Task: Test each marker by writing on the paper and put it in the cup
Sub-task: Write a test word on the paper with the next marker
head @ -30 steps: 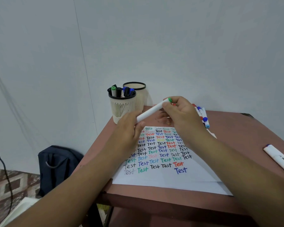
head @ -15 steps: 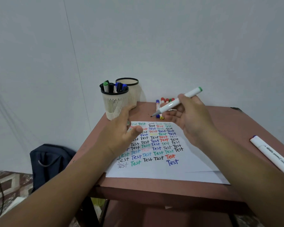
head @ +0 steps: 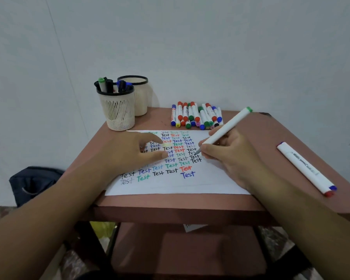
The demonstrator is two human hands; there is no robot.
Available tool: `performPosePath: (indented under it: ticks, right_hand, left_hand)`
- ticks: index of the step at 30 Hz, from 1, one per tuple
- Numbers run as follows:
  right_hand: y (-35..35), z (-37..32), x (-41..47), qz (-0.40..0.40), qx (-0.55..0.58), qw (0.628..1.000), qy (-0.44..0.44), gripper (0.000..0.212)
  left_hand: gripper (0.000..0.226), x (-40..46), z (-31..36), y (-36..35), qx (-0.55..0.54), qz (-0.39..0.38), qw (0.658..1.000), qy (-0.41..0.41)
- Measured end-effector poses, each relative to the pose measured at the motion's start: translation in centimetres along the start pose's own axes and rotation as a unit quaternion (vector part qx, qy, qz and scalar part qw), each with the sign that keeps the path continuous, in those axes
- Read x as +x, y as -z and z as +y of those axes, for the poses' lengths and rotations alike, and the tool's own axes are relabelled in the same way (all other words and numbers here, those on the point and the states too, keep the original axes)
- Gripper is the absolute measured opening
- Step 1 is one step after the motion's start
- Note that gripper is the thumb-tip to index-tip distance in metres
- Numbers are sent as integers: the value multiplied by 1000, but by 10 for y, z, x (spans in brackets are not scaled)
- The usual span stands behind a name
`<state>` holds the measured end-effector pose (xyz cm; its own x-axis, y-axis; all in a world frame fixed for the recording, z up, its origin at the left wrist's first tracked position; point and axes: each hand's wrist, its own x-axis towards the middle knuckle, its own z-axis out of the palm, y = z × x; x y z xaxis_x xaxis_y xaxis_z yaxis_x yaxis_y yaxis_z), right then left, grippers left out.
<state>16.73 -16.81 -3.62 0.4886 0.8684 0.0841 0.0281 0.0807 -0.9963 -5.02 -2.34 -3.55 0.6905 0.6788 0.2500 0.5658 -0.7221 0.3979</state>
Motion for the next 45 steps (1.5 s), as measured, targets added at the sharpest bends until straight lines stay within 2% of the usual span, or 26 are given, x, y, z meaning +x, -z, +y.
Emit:
performPosePath:
  ticks: [4, 21, 45]
  right_hand:
    - [0, 0, -3, -19, -31, 999, -12, 33]
    - [1, -1, -3, -50, -41, 997, -38, 31]
    - [1, 0, -4, -20, -57, 998, -14, 30]
  left_hand:
    - [48, 2, -1, 0, 5, -15, 1000, 2]
    - [45, 3, 0, -1, 3, -7, 1000, 20]
    - [50, 5, -6, -3, 14, -11, 1000, 14]
